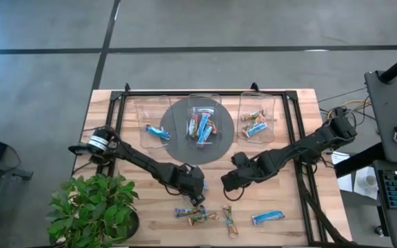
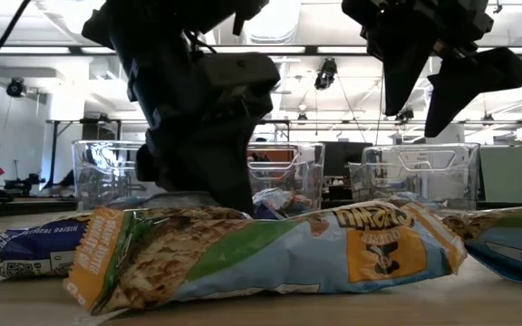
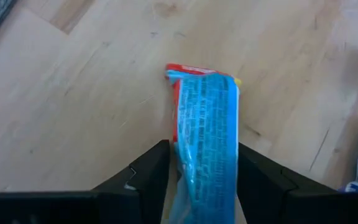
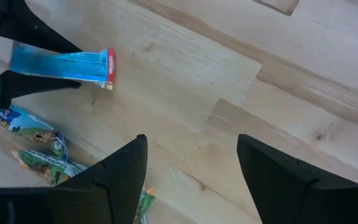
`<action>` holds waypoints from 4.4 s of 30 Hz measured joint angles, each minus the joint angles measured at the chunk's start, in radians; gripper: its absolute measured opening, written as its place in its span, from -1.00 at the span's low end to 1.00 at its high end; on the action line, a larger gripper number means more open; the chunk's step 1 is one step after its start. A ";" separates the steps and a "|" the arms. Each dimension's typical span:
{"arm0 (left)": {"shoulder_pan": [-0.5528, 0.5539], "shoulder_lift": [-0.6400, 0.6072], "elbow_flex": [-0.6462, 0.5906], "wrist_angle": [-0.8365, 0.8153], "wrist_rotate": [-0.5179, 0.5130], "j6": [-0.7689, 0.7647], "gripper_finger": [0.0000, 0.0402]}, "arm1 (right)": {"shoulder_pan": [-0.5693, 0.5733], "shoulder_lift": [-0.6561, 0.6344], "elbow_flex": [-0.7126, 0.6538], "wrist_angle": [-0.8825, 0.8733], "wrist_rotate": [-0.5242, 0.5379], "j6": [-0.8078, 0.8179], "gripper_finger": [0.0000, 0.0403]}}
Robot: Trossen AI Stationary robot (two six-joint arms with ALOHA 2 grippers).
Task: Pick and place Granola Bars by type
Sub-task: Put the red granola bar into the middle transparent bin, then put the yellow granola bar into the right transparent bin, then put the blue granola bar into the left transparent bin
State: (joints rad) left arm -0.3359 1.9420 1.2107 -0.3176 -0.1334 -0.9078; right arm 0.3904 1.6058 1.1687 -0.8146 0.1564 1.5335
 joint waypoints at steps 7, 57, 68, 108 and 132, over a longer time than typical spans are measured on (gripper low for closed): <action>-0.001 -0.002 -0.001 -0.015 -0.022 0.064 -0.41 | 0.000 0.000 0.000 0.000 0.002 -0.018 0.18; 0.502 -0.517 -0.005 -0.054 0.060 0.448 -0.23 | 0.039 -0.085 0.011 0.005 0.151 -0.114 0.18; 0.220 -0.743 -0.122 -0.201 0.065 0.484 -0.23 | 0.102 0.100 0.019 0.150 -0.241 -0.226 0.18; 0.121 -0.834 -0.298 -0.159 0.058 0.294 -0.23 | 0.092 -0.106 0.170 -0.611 0.350 0.438 -0.79; 0.115 -0.832 -0.329 -0.152 0.058 0.124 -0.23 | -0.577 -0.459 -0.270 -0.018 0.137 -0.338 0.04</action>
State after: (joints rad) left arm -0.2210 1.1095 0.8821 -0.4695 -0.0756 -0.7837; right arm -0.1866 1.1473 0.8990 -0.8328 0.2935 1.1954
